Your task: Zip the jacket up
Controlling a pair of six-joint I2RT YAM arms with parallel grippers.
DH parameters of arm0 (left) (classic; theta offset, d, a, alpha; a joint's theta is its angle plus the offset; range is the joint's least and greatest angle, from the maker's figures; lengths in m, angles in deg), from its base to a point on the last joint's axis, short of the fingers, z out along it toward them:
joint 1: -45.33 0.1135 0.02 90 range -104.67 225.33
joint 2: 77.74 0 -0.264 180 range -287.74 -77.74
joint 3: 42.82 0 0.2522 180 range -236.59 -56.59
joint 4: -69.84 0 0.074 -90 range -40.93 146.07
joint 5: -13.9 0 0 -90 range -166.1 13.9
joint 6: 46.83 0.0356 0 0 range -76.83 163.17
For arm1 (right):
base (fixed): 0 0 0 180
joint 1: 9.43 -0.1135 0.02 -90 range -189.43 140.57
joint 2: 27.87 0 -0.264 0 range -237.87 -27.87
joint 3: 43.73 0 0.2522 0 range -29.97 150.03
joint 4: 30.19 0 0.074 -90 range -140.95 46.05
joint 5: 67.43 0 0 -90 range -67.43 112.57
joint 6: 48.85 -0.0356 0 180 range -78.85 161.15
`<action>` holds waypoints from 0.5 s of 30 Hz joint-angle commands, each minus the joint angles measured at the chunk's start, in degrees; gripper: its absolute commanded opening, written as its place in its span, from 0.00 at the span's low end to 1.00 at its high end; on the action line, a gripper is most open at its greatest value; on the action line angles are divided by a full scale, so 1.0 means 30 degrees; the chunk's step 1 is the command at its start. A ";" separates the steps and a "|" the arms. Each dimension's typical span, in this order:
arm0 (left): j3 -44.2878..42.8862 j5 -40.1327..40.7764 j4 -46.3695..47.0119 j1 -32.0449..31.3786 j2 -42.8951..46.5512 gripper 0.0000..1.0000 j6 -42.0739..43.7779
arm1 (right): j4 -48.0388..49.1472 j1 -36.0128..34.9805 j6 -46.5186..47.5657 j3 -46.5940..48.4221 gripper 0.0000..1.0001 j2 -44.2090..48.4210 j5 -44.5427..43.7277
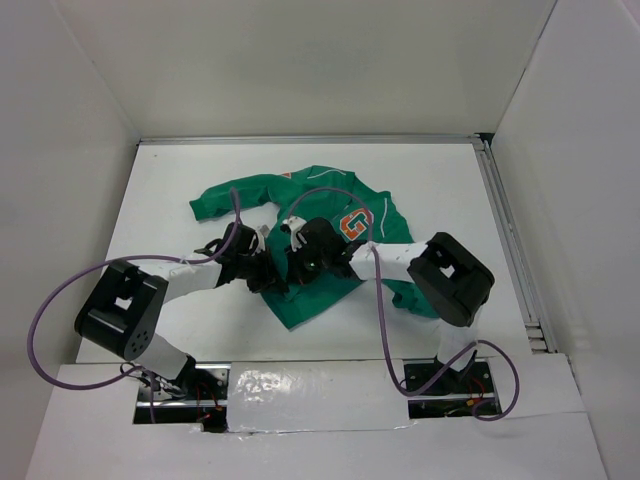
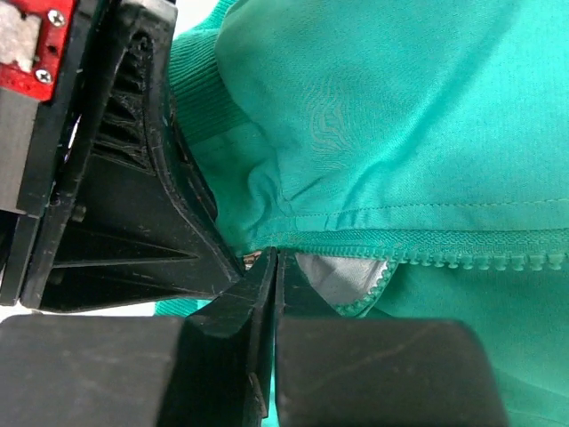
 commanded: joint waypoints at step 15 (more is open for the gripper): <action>-0.0422 0.1497 -0.3404 -0.0573 0.7499 0.00 -0.0171 | -0.2447 -0.0286 0.0788 0.1979 0.00 0.2748 -1.1271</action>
